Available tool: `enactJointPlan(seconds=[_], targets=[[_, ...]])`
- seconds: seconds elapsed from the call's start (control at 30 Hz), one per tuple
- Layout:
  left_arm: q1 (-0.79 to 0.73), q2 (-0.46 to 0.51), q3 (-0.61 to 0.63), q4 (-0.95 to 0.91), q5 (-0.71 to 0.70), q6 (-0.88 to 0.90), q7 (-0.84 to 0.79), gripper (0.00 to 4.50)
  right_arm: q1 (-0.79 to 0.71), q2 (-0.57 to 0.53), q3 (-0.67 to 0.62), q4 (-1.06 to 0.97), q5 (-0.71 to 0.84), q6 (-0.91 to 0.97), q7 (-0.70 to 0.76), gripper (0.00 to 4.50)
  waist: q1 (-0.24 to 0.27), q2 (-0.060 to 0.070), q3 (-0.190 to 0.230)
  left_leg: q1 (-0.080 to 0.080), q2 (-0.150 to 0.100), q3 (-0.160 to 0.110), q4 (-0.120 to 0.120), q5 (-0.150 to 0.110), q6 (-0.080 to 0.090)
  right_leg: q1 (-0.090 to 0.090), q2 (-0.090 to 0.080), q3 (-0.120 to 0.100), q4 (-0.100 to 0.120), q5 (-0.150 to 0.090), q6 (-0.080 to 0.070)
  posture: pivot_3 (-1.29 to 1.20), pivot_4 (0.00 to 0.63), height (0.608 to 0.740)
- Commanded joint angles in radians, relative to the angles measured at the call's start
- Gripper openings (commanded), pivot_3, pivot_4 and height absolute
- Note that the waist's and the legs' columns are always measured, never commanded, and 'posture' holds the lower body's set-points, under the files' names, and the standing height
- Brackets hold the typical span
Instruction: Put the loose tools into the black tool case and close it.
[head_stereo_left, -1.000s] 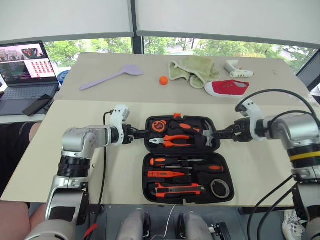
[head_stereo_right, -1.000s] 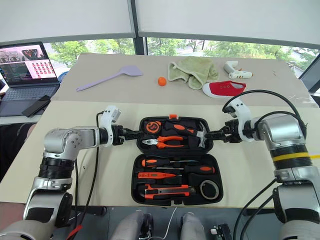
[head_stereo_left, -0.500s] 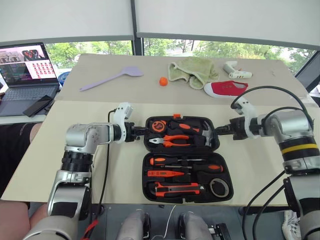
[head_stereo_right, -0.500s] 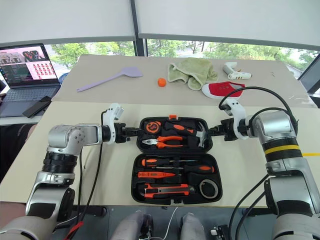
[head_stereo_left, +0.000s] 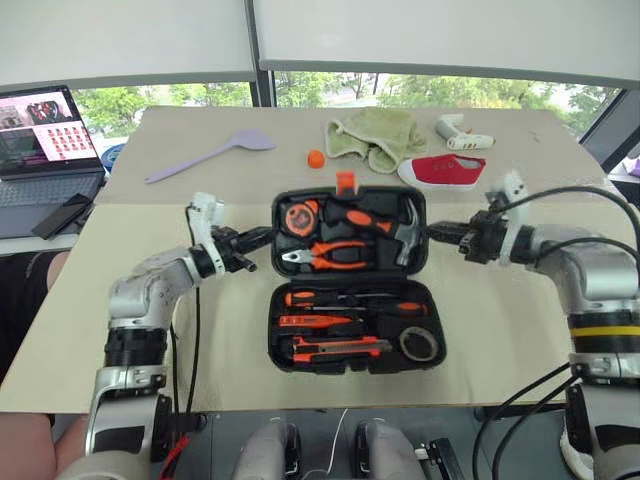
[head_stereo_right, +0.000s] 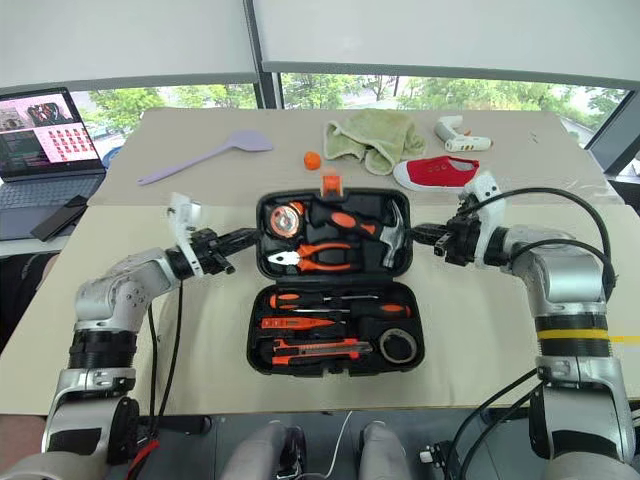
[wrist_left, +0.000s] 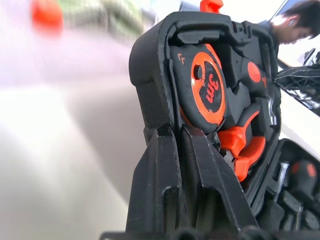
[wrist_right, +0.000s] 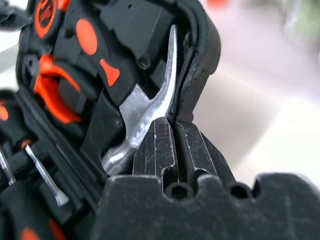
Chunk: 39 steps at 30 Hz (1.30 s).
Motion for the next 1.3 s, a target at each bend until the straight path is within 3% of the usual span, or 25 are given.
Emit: enactJointPlan(seconds=[0.03, 0.13, 0.2, 0.27, 0.33, 0.37, 0.4, 0.43, 0.5, 0.57, 0.67, 0.7, 0.8, 0.9, 1.07, 1.1, 1.17, 1.3], targets=[[0.125, -0.021, 0.040, -0.102, 0.031, -0.277, -0.040, 0.03, 0.193, -0.026, -0.043, -0.144, -0.142, -0.537, -0.002, 0.00, 0.005, 0.000, 0.000, 0.000, 0.000, 0.000, 0.000, 0.000, 0.000, 0.000, 0.000, 0.000, 0.000, 0.000, 0.000, 0.00, 0.150, 0.740], [0.261, -0.013, 0.032, -0.168, 0.040, -0.403, -0.100, 0.03, 0.350, -0.035, -0.066, -0.147, -0.219, -0.806, -0.029, 0.00, 0.007, 0.000, 0.000, 0.001, 0.000, 0.002, 0.000, 0.000, 0.001, 0.001, 0.000, 0.002, -0.002, -0.001, 0.001, 0.00, 0.150, 0.740], [0.398, 0.007, 0.016, -0.204, 0.093, -0.561, -0.154, 0.03, 0.495, -0.047, -0.093, -0.096, -0.328, -1.090, -0.081, 0.00, 0.004, 0.000, -0.001, 0.004, 0.001, 0.003, -0.001, -0.001, 0.001, 0.003, 0.000, 0.001, -0.002, -0.001, 0.001, 0.00, 0.150, 0.740], [0.513, 0.052, -0.007, -0.208, 0.136, -0.682, -0.232, 0.03, 0.580, -0.069, -0.083, -0.067, -0.391, -1.296, -0.100, 0.00, 0.005, 0.000, -0.002, 0.017, 0.001, 0.005, -0.007, -0.001, 0.001, 0.014, -0.001, 0.002, -0.006, -0.003, 0.001, 0.00, 0.150, 0.740], [0.589, 0.067, -0.003, -0.212, 0.121, -0.694, -0.239, 0.74, 0.632, -0.086, -0.038, -0.050, -0.394, -1.338, -0.100, 0.00, 0.004, 0.000, -0.002, 0.027, 0.001, 0.007, -0.013, -0.009, -0.006, 0.021, -0.003, 0.003, -0.008, -0.004, 0.000, 0.00, 0.150, 0.740], [0.610, 0.065, 0.012, -0.202, 0.118, -0.706, -0.218, 1.20, 0.643, -0.086, -0.025, -0.041, -0.390, -1.320, -0.110, 0.59, 0.004, 0.000, -0.002, 0.029, 0.001, 0.008, -0.014, -0.010, -0.006, 0.022, -0.004, 0.004, -0.008, -0.005, 0.000, 0.00, 0.150, 0.740], [0.628, 0.073, 0.019, -0.191, 0.118, -0.713, -0.211, 1.32, 0.645, -0.086, -0.019, -0.022, -0.401, -1.329, -0.128, 0.74, 0.004, 0.000, -0.002, 0.030, 0.002, 0.008, -0.014, -0.010, -0.005, 0.023, -0.006, 0.005, -0.008, -0.005, 0.000, 0.00, 0.150, 0.740], [0.640, 0.081, 0.029, -0.176, 0.125, -0.731, -0.204, 1.80, 0.654, -0.091, -0.020, -0.008, -0.400, -1.312, -0.139, 0.98, 0.006, -0.002, -0.001, 0.030, 0.002, 0.008, -0.014, -0.012, -0.002, 0.022, -0.007, 0.005, -0.008, -0.006, 0.001, 0.00, 0.150, 0.740], [0.653, 0.100, 0.056, -0.154, 0.119, -0.715, -0.183, 2.32, 0.668, -0.115, -0.031, 0.022, -0.401, -1.316, -0.156, 1.55, 0.010, -0.003, -0.001, 0.028, 0.002, 0.006, -0.012, -0.013, 0.001, 0.016, -0.009, 0.003, -0.007, -0.006, 0.001, 0.00, 0.150, 0.740], [0.657, 0.127, 0.076, -0.128, 0.118, -0.702, -0.173, 3.07, 0.687, -0.136, -0.060, 0.042, -0.391, -1.302, -0.176, 2.32, 0.015, -0.003, -0.001, 0.028, 0.002, 0.005, -0.012, -0.012, 0.003, 0.015, -0.015, 0.002, -0.006, -0.004, -0.002, 0.00, 0.150, 0.740], [0.634, 0.175, 0.075, -0.097, 0.129, -0.690, -0.182, 3.09, 0.749, -0.193, -0.082, 0.034, -0.300, -1.238, -0.150, 3.33, 0.019, -0.003, -0.001, 0.027, 0.002, 0.005, -0.012, -0.012, 0.003, 0.015, -0.015, 0.002, -0.005, -0.004, -0.002, 0.00, 0.150, 0.740], [0.612, 0.185, 0.067, -0.089, 0.133, -0.676, -0.177, 3.09, 0.799, -0.218, -0.071, -0.008, -0.217, -1.153, -0.103, 3.33, 0.021, -0.003, -0.001, 0.027, 0.002, 0.005, -0.012, -0.012, 0.003, 0.015, -0.015, 0.002, -0.005, -0.004, -0.002, 0.00, 0.150, 0.740], [0.512, 0.195, 0.021, -0.071, 0.137, -0.618, -0.171, 3.09, 0.959, -0.293, -0.047, -0.209, 0.061, -0.871, 0.013, 2.78, 0.036, -0.003, -0.001, 0.026, 0.001, 0.002, -0.012, -0.012, 0.003, 0.016, -0.016, -0.001, -0.006, -0.004, -0.002, 0.00, 0.150, 0.740], [0.415, 0.189, -0.023, -0.055, 0.147, -0.566, -0.164, 2.46, 1.002, -0.319, -0.035, -0.324, 0.072, -0.779, 0.036, 1.86, 0.033, -0.005, -0.002, 0.025, 0.002, -0.002, -0.012, -0.012, 0.003, 0.017, -0.017, -0.001, -0.006, -0.003, -0.004, 0.00, 0.150, 0.740], [0.194, 0.159, -0.146, 0.056, 0.216, -0.513, -0.178, 0.43, 1.010, -0.289, 0.064, -0.464, 0.019, -0.620, 0.039, 0.04, 0.034, -0.006, -0.002, 0.023, 0.001, -0.001, -0.012, -0.011, 0.003, 0.018, -0.014, -0.003, -0.005, -0.003, -0.003, 0.00, 0.150, 0.740], [0.163, 0.153, -0.166, 0.081, 0.227, -0.507, -0.185, 0.08, 0.996, -0.273, 0.082, -0.470, -0.007, -0.625, 0.035, 0.00, 0.037, -0.006, -0.002, 0.022, 0.001, -0.002, -0.011, -0.010, 0.004, 0.018, -0.013, -0.004, -0.005, -0.003, -0.003, 0.00, 0.150, 0.740], [0.118, 0.163, -0.217, 0.111, 0.224, -0.391, -0.234, 0.08, 0.929, -0.223, 0.115, -0.484, -0.026, -0.554, -0.013, 0.00, 0.039, -0.006, -0.002, 0.019, 0.001, -0.001, -0.009, -0.007, 0.009, 0.017, -0.008, -0.004, -0.004, -0.003, -0.003, 0.00, 0.150, 0.740], [0.073, 0.158, -0.252, 0.172, 0.247, -0.392, -0.257, 0.08, 0.818, -0.158, 0.151, -0.479, -0.055, -0.451, -0.050, 0.00, 0.024, -0.008, -0.001, 0.018, 0.000, 0.000, -0.008, -0.002, 0.006, 0.015, -0.007, -0.002, -0.004, -0.003, -0.002, 0.00, 0.150, 0.740]])
